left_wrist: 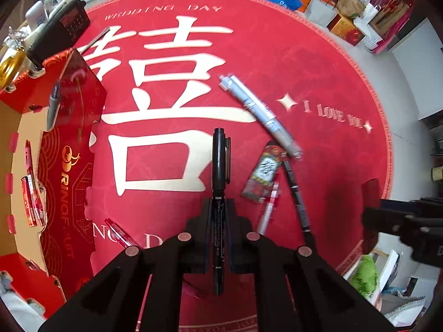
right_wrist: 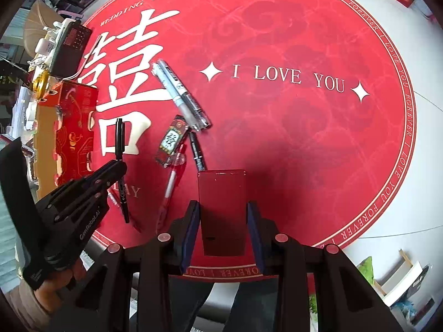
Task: Organize rigid objects
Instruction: 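Close left tool on the black marker while right tool holds the red case, then carry the black marker and red case over the cardboard box with both tools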
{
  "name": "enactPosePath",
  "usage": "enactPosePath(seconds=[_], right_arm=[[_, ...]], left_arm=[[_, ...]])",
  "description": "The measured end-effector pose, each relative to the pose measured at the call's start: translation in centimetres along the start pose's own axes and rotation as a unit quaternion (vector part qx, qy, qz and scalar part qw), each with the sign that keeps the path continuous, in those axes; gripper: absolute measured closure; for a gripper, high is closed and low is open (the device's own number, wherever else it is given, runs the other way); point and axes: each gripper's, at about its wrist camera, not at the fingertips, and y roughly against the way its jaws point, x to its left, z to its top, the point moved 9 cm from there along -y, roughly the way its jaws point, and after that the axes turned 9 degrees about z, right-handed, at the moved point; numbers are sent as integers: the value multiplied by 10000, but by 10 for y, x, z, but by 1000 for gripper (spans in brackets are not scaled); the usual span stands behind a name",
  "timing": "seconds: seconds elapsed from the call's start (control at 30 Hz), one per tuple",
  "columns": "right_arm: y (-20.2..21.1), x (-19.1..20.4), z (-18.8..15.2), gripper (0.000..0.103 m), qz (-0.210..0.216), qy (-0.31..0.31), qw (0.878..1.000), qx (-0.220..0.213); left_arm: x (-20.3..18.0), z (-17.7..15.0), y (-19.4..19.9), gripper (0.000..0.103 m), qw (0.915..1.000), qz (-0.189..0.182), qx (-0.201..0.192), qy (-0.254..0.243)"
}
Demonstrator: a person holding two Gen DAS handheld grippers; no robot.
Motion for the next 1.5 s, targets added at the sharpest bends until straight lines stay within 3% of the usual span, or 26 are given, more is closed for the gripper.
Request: enactPosePath(seconds=[0.13,0.17,0.43,0.8,1.2,1.5], right_arm=[[12,15,0,67,-18,117,9999,-56],[15,21,0,67,-28,168,9998,-75],[39,75,4,67,-7,639,9977,-214],[63,180,0,67,50,1605,9864,-346],[72,295,-2,67,140,2526,9664,-460],[73,331,4,67,181,2636,9632,-490]], left_arm=[[-12,-4,24,94,10000,-74,-47,32],[6,-12,31,94,9999,-105,-78,52],[43,-3,60,94,9982,-70,-390,439],[123,1,120,94,9893,446,-824,1121],[210,-25,157,94,9785,948,-918,1584],[245,-30,167,94,9740,1000,-980,1780]])
